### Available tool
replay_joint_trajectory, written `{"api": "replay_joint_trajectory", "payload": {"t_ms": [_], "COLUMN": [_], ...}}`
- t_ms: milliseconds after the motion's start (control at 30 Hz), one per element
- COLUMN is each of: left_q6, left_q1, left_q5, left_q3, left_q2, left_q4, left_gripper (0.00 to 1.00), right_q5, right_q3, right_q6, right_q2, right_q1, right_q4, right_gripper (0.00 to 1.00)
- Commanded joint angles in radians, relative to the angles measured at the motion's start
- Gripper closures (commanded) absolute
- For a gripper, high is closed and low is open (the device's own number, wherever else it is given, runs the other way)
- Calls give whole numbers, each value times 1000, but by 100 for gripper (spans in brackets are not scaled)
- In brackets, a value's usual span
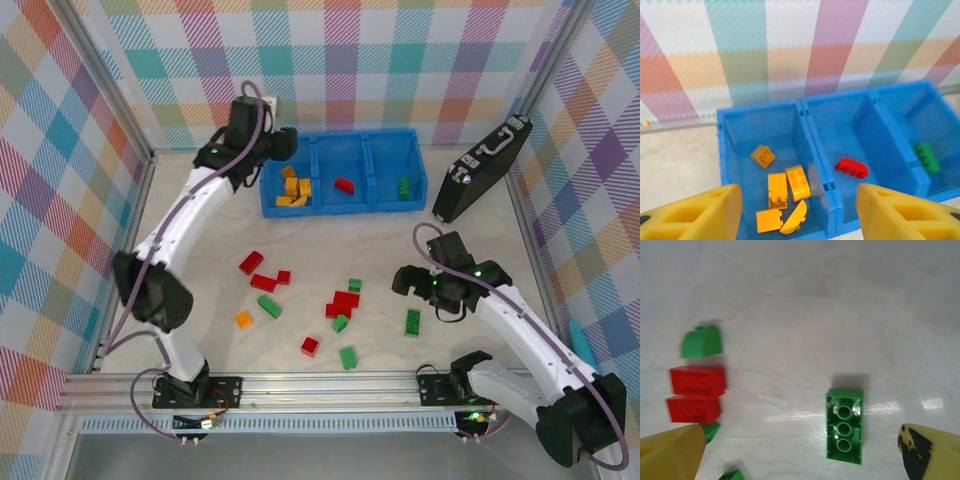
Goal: Sort the legos into containers by color
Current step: Place the lego in the container, then pick up the lego from the bottom-right of the table.
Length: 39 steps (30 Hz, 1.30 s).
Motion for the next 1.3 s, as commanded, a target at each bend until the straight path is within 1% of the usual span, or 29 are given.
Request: {"api": "replay_joint_trajectory", "payload": {"t_ms": [0,67,200,300,400,500,600,833,900,1000,1133,1267], "left_q6": [46,64,103,153,183,179,172,174,182,224,252,266], "left_q1": [2,2,2,2,3,3,3,2,2,2,0,-3], "left_q5": [-23,-53,-94,-81,-66,-38,-13,18,25,17,19,24], "left_q3": [-52,-83,-147,-244,-329,-424,-463,-540,-563,-604,-645,-664], "left_q2": [-121,-205,-336,-434,-498,-569,-623,-733,-770,-827,-883,-923], "left_q4": [-95,-125,-193,-208,-231,-197,-198,-185,-177,-164,-145,-131], "left_gripper": [37,36,33,30,26,23,22,15,11,6,3,1], "right_q5": [-1,-15,6,9,-7,-11,-2,9,25,57,141,224], "right_q3": [-74,-109,-135,-151,-168,-178,-171,-159,-133,-25,253,520], "right_q6": [102,101,92,83,75,75,84,92,70,-24,-216,-385], "right_q2": [35,57,100,120,158,199,250,300,295,321,424,553], "right_q1": [1,1,0,0,4,16,29,50,50,46,37,-6], "right_q4": [7,58,99,123,149,167,162,189,184,162,97,123], "right_gripper": [0,2,7,11,17,26,35,63,69,71,73,73]}}
